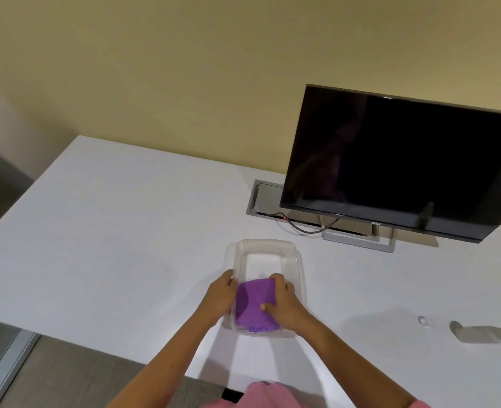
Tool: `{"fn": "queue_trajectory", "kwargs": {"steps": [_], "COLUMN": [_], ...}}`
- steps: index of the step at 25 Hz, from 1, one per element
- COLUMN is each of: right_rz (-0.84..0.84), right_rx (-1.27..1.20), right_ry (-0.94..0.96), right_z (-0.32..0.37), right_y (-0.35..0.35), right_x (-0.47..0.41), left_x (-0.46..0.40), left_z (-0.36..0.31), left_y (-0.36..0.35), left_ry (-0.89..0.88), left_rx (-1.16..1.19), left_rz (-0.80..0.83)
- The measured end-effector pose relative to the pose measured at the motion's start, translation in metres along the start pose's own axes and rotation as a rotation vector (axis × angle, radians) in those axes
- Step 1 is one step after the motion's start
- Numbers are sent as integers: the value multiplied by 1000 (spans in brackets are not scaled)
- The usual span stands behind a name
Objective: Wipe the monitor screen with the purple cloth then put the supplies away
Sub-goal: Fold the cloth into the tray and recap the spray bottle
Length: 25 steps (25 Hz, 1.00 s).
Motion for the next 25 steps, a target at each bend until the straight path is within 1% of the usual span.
{"fn": "queue_trajectory", "kwargs": {"steps": [2, 3, 4, 5, 6, 8, 10, 12, 15, 19, 21, 23, 25], "right_rz": [-109, -184, -234, -252, -234, -147, -93, -96, -118, -152, -127, -118, -193], "right_rx": [97, 225, 374, 471, 510, 501, 427, 392, 410, 408, 378, 333, 226], "right_ry": [-125, -169, -175, -156, -137, -158, -208, -240, -280, -291, -272, -214, -91], "right_z": [-7, -6, 0, 5, 9, 6, -3, -10, -18, -20, -18, -13, -5], "right_y": [7, 13, 17, 18, 18, 14, 13, 11, 6, 7, 9, 15, 34], "right_x": [3, 6, 7, 7, 7, 5, 3, 1, -3, 0, 5, 12, 26], "left_x": [-4, -5, -7, -9, -11, -14, -17, -19, -21, -20, -20, -20, -21], "left_z": [-6, -9, -11, -14, -16, -20, -24, -28, -29, -28, -27, -26, -23], "left_y": [-4, -6, -8, -11, -13, -16, -19, -21, -23, -25, -27, -28, -29], "left_ry": [-9, -13, -20, -28, -35, -45, -60, -74, -76, -66, -69, -69, -63], "left_rx": [-18, -27, -37, -44, -50, -74, -100, -121, -136, -126, -123, -127, -147], "left_rz": [36, 52, 66, 75, 78, 80, 76, 77, 74, 58, 44, 17, -31]}}
Point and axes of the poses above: each hand's wrist, its own x-axis away from the middle knuckle, its own y-axis out of the back of the hand, z = x × y, the point moved 10 cm from there along -x, towards the middle knuckle, and after that the axes turned 8 degrees about z, right-handed, at the moved point
